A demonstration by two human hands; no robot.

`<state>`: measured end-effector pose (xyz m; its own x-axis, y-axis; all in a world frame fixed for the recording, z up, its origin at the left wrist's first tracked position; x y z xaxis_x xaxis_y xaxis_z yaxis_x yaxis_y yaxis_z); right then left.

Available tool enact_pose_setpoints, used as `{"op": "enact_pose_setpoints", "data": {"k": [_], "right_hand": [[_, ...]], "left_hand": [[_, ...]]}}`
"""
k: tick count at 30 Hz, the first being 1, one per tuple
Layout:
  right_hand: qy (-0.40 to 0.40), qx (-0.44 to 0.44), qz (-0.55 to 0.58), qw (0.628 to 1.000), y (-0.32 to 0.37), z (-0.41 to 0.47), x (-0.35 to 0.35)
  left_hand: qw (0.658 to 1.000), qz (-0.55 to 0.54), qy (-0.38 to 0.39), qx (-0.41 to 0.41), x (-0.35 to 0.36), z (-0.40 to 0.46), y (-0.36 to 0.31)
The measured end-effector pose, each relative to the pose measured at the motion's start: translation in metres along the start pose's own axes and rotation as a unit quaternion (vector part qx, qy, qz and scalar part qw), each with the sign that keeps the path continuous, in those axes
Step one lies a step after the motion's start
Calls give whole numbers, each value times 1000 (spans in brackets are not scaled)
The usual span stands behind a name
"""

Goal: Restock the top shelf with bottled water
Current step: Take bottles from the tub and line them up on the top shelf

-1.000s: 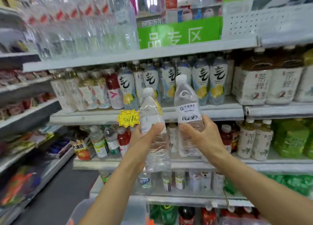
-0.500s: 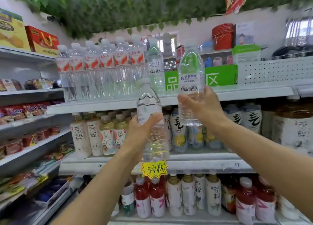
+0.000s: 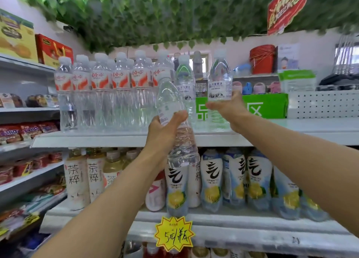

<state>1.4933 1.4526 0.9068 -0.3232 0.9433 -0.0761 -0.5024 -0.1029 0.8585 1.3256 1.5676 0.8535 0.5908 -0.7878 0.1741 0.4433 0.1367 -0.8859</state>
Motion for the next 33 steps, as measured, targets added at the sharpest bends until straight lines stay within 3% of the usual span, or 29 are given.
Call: {"op": "enact_pose_setpoints", "data": {"k": [11, 22, 27, 30, 33], "right_hand": [[71, 44, -39, 996, -30, 56, 29], [116, 59, 10, 991, -42, 77, 41], [135, 76, -33, 987, -44, 70, 38], [77, 57, -136, 986, -40, 53, 29], [-53, -68, -156, 984, -18, 30, 14]], "left_hand": [[999, 24, -5, 27, 11, 34, 5], [1000, 12, -11, 16, 9, 42, 10], [1000, 8, -18, 19, 11, 38, 7], [999, 20, -16, 23, 11, 35, 5], [998, 26, -9, 59, 13, 25, 2]]}}
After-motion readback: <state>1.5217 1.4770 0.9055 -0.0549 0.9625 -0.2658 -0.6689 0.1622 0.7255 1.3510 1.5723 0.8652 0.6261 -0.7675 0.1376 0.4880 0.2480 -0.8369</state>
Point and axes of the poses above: each hand's wrist, its own z-axis towards the middle knuckle, its own x-axis out of the palm, y = z × x, the point moved 3 cm from there along z, towards the middle knuckle, and after that the axes turned 2 degrees about -z, right-handed, at the moved point
